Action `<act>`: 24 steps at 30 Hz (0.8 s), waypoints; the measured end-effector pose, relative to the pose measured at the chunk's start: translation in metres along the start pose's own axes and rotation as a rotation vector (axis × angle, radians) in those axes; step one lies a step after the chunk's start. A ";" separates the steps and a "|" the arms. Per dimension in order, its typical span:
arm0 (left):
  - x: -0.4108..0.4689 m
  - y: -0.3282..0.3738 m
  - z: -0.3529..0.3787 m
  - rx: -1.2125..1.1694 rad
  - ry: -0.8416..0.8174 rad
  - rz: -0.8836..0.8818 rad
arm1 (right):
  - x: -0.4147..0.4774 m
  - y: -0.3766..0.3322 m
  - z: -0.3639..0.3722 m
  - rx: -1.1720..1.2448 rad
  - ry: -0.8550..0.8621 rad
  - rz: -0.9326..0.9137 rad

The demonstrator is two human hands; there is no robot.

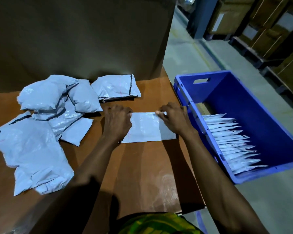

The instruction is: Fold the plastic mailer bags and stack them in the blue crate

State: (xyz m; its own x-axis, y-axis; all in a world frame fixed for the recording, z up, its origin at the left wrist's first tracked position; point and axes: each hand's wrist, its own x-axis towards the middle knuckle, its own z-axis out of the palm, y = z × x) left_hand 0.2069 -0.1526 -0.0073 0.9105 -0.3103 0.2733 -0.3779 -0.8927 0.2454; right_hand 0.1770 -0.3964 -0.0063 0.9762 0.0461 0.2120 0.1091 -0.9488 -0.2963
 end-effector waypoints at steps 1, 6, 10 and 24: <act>-0.004 -0.002 0.010 0.016 -0.015 0.005 | -0.006 0.004 0.008 -0.016 -0.060 0.040; -0.048 0.013 0.048 -0.066 -0.118 0.012 | -0.059 -0.025 0.035 0.092 -0.088 0.059; -0.064 0.014 0.063 0.054 -0.116 0.081 | -0.072 -0.031 0.047 -0.040 -0.078 0.036; -0.053 0.008 0.084 0.141 -0.118 0.017 | -0.060 -0.026 0.070 -0.106 -0.054 0.073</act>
State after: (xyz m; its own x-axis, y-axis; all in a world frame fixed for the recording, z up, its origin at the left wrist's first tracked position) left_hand 0.1699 -0.1707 -0.0981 0.9205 -0.3547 0.1638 -0.3739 -0.9213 0.1063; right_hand 0.1290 -0.3526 -0.0766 0.9898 -0.0098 0.1422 0.0202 -0.9779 -0.2083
